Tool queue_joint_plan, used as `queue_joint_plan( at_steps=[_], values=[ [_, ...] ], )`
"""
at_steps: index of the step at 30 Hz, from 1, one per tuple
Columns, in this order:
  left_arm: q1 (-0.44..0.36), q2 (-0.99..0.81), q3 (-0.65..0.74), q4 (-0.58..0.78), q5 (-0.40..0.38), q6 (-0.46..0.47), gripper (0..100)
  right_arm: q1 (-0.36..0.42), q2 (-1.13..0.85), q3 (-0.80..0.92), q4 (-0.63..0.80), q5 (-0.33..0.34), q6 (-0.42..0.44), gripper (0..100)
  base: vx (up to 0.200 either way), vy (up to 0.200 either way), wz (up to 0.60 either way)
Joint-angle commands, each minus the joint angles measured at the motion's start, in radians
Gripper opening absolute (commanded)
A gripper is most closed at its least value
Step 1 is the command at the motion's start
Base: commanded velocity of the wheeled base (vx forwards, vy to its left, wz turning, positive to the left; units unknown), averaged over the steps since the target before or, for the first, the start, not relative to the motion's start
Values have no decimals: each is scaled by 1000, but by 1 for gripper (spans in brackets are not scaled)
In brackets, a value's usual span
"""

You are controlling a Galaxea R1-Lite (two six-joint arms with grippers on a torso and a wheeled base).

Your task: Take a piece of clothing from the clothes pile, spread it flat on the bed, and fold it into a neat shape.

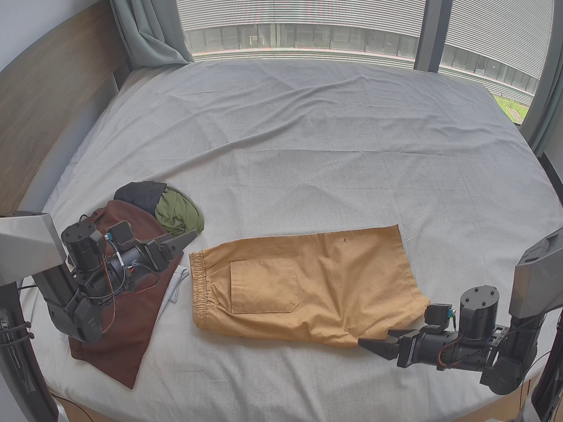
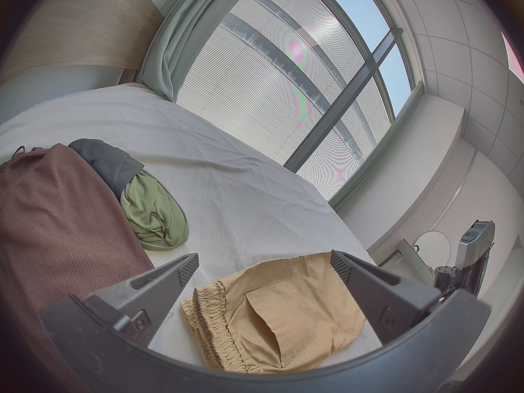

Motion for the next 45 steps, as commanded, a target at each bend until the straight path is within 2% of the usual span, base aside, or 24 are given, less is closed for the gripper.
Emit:
queue_joint_plan(
  at_steps=[1, 8, 13, 16, 21, 37, 45],
  values=[
    [1, -19, 10, -2, -10, 2, 100, -83, -67, -37, -1, 37, -6, 100, 0, 0, 0],
    [4, -27, 22, -4, -36, 4, 100, -162, -6, -118, 1, 100, -23, 100, 0, 0, 0],
    [4, -25, 27, -4, -37, 16, 100, -198, 28, -133, 1, 103, -61, 100, 0, 0, 0],
    [4, -24, 32, -2, -53, 33, 100, -248, 71, -140, -1, 111, -80, 100, 0, 0, 0],
    [6, -12, 28, -2, -62, 54, 100, -321, 97, -136, -1, 175, -98, 100, 0, 0, 0],
    [15, -4, 25, -2, -63, 54, 100, -356, 246, -141, -1, 180, -152, 100, 0, 0, 0],
    [16, -6, 28, -2, -63, 54, 100, -356, 255, -147, -1, 180, -152, 100, 0, 0, 0]
  ],
)
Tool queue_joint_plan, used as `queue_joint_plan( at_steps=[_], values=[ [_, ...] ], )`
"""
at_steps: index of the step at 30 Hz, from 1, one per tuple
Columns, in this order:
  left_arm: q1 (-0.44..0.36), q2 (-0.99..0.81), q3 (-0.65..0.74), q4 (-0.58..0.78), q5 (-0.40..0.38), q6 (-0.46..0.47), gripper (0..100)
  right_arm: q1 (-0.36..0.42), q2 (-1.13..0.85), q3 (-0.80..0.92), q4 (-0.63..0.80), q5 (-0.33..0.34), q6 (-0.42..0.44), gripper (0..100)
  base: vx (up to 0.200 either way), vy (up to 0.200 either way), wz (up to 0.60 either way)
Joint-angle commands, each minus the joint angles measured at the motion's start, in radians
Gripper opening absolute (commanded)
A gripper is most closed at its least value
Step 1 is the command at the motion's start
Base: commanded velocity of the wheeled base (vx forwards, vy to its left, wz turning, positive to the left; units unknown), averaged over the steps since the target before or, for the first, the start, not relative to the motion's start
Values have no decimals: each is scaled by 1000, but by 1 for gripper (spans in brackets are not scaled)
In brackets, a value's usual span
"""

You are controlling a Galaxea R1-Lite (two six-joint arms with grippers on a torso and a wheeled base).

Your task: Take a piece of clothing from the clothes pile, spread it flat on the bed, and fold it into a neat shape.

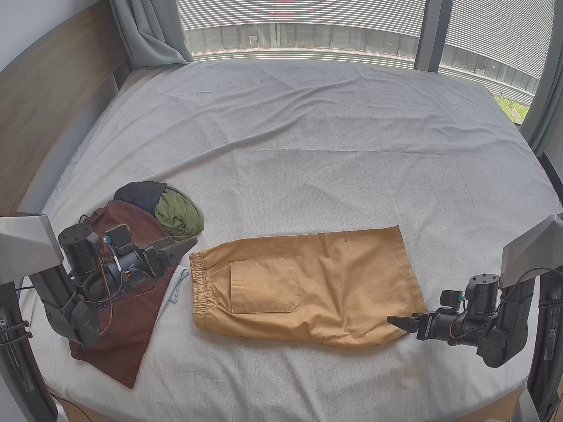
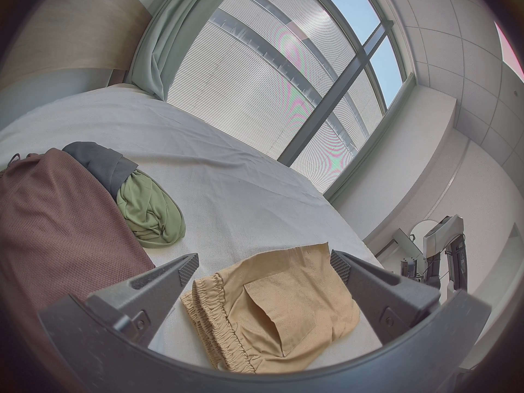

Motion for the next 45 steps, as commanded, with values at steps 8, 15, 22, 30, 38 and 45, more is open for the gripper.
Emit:
queue_joint_plan(
  at_steps=[8, 15, 22, 30, 38, 45],
  values=[
    [0, -4, 8, -2, -6, -8, 100, 12, -25, -9, 1, 8, 1, 100, 0, 0, 0],
    [7, -5, 48, -2, -45, -2, 100, 34, -114, -33, 1, 6, 10, 100, 0, 0, 0],
    [22, 7, 77, -1, -77, -4, 100, 37, -129, -67, 1, 5, 12, 100, 0, 0, 0],
    [20, 59, 71, -1, -77, -8, 100, 72, -178, -69, 1, 0, 10, 100, 0, 0, 0],
    [13, 130, 57, -1, -71, -11, 100, 94, -195, -67, 1, 0, 10, 100, 0, 0, 0],
    [7, 242, 23, -1, -69, -11, 100, 95, -188, -62, 1, -1, 10, 100, 0, 0, 0]
  ],
)
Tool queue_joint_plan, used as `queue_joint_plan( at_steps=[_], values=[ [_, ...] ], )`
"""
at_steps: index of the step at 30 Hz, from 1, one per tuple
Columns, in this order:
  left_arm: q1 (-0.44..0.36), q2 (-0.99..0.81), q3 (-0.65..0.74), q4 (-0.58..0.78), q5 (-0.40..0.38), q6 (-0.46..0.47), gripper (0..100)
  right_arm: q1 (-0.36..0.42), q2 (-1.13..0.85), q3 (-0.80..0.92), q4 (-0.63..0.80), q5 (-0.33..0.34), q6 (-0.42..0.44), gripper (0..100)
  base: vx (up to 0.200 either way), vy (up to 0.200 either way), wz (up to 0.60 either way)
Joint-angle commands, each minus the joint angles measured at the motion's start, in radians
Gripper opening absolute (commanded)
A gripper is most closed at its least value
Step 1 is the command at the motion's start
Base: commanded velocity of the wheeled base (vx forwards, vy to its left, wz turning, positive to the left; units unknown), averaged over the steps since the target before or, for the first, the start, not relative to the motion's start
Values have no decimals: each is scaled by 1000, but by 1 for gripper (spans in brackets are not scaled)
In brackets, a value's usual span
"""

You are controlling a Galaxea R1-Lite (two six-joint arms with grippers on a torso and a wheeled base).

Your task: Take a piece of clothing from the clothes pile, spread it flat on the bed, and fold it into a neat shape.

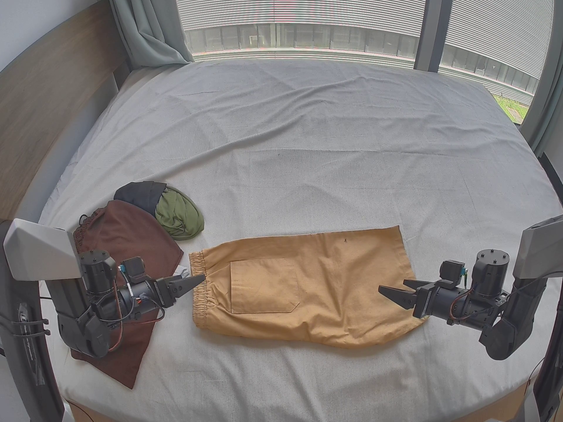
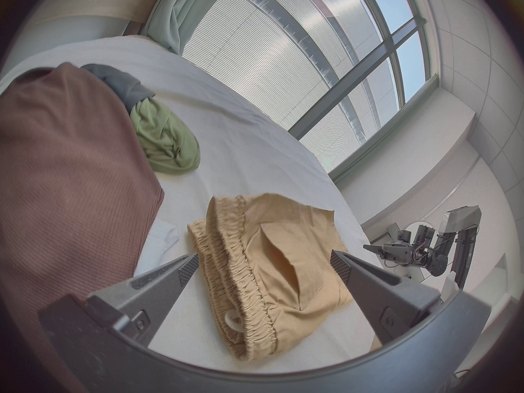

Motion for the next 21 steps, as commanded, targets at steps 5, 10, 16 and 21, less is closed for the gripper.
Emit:
queue_joint_plan(
  at_steps=[5, 10, 16, 21],
  values=[
    [-3, 115, -49, -1, 2, -2, 100, 9, 2, 3, 0, 1, 0, 100, 0, 0, 0],
    [-4, 124, -64, -1, 13, -45, 100, 19, 4, 6, 0, -1, 0, 100, 0, 0, 0],
    [-18, 132, -71, -1, 27, -145, 100, 22, 7, 9, 0, -1, 0, 100, 0, 0, 0],
    [-23, 155, -81, -1, 28, -156, 100, 22, 10, 9, 0, -1, 0, 100, 0, 0, 0]
  ],
)
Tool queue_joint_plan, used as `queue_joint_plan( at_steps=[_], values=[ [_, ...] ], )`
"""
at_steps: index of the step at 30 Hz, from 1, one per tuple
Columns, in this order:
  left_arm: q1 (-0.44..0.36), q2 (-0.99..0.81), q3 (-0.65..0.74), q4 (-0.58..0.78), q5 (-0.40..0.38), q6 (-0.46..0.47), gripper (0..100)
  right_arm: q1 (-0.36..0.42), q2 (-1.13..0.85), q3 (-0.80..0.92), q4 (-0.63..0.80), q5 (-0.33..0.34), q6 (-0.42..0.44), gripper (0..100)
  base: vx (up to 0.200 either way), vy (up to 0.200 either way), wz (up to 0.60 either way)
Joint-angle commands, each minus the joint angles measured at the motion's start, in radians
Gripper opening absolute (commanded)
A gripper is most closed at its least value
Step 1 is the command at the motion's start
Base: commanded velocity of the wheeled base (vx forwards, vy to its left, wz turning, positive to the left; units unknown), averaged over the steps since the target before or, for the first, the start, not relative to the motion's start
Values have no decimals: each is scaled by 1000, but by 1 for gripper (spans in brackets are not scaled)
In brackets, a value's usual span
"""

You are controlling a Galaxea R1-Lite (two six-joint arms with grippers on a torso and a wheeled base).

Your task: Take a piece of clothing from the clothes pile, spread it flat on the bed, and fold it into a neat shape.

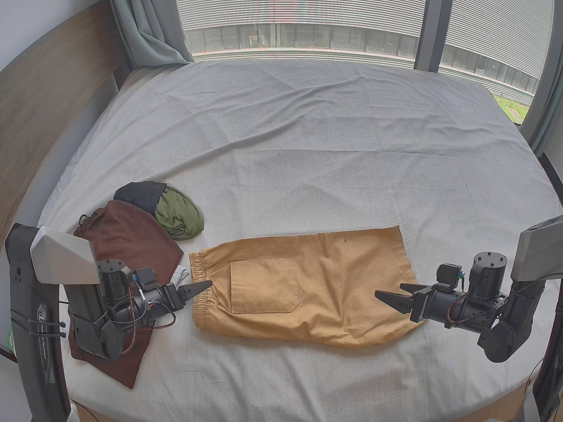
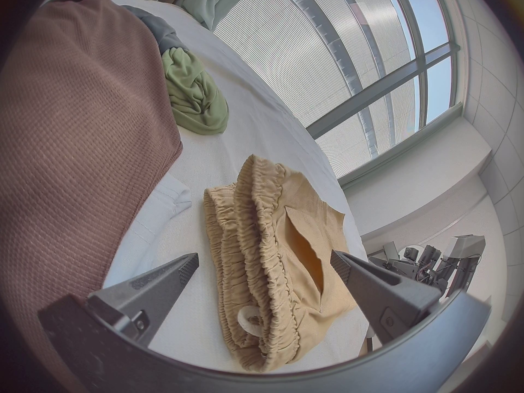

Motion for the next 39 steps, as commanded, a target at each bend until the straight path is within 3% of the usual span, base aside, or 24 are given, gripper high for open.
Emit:
queue_joint_plan(
  at_steps=[1, 10, 19, 33, 34, 39],
  values=[
    [-5, 34, -11, -1, 1, -3, 100, 2, 6, 1, 0, 0, -2, 100, 0, 0, 0],
    [-56, 66, -48, -1, 93, -70, 100, 15, 20, 1, 0, -3, -2, 100, 0, 0, 0],
    [-90, 63, -68, -1, 108, -187, 100, 18, 20, 1, 0, -13, -2, 100, 0, 0, 0],
    [-119, 65, -82, -1, 136, -216, 100, 21, 19, 1, 0, -13, -2, 100, 0, 0, 0],
    [-119, 65, -82, -1, 136, -216, 0, 21, 19, 1, 0, -13, -2, 100, 0, 0, 0],
    [-119, 66, -88, -1, 135, -221, 0, 21, 19, 1, 0, -13, -2, 100, 0, 0, 0]
  ],
)
